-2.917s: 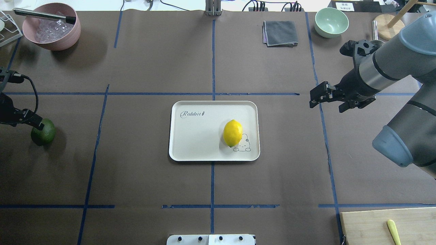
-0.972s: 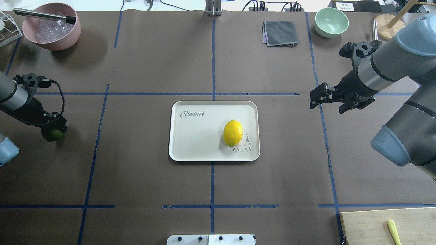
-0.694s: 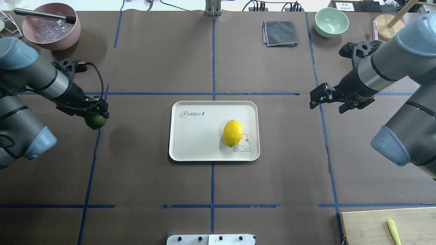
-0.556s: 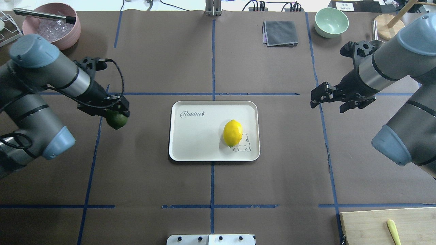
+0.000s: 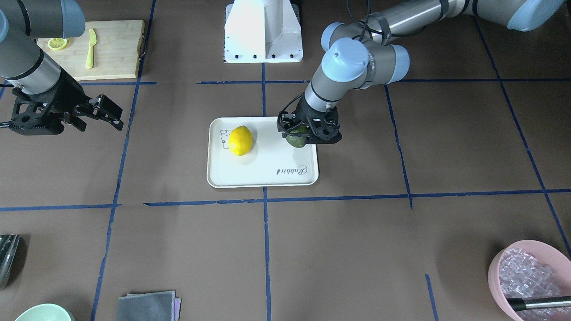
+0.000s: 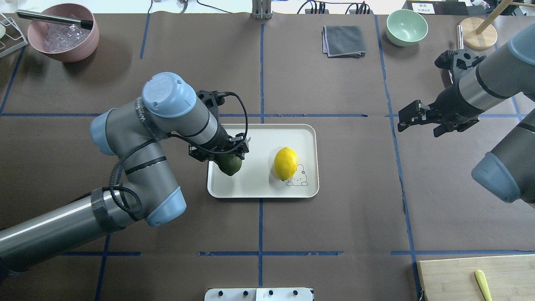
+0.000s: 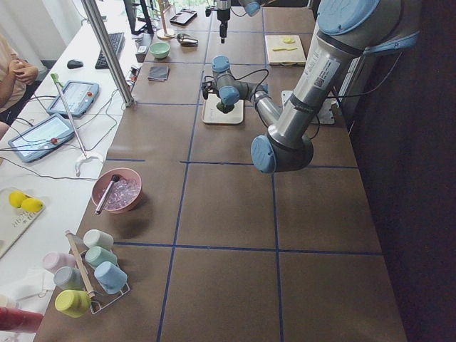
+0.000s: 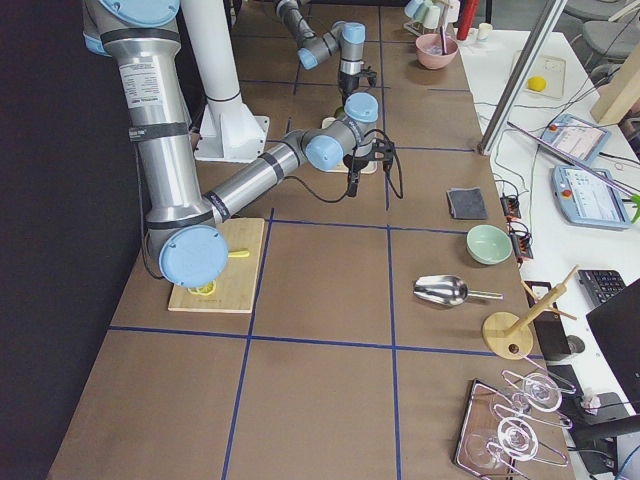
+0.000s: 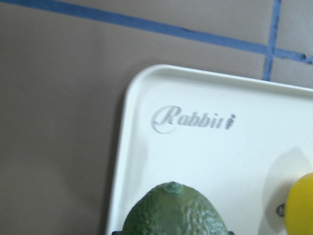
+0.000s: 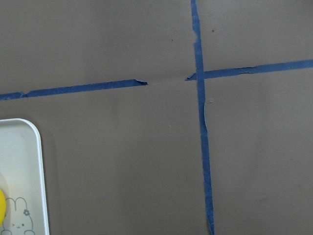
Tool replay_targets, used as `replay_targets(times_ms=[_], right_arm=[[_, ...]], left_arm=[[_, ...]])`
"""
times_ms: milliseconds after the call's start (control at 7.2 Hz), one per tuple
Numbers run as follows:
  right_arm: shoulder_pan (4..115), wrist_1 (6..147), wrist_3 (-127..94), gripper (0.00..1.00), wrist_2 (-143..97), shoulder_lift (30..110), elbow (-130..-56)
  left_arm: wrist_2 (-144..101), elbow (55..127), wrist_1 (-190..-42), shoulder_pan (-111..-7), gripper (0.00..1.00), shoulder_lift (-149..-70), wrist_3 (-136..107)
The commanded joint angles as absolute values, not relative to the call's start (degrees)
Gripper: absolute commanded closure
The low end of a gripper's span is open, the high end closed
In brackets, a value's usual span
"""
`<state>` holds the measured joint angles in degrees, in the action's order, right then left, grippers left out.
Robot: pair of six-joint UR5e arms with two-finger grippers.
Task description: Place all lemons on tray
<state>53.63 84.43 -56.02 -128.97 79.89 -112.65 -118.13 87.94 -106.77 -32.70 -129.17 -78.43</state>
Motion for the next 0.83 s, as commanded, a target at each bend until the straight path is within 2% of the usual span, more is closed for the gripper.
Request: replay_targets(times_ms=[0, 417, 556, 694], right_arm=[[53.79, 84.29, -55.55, 0.0, -128.94, 80.07, -112.59], [53.96, 84.46, -55.55, 0.0, -128.94, 79.98, -112.76], [53.96, 84.29, -55.55, 0.0, -128.94, 79.98, -112.68], [53.96, 84.29, -55.55, 0.0, -128.94, 79.98, -112.59]], left_arm=[[-116.98, 85.34, -105.73, -31.38, 1.0, -130.7, -78.4], [-114.26, 84.9, -105.82, -30.15, 0.97, -130.78, -78.4], [-114.26, 84.9, -105.82, -30.15, 0.73, -130.78, -78.31], [-114.26, 84.9, -105.99, -30.15, 0.19, -130.69, -78.31]])
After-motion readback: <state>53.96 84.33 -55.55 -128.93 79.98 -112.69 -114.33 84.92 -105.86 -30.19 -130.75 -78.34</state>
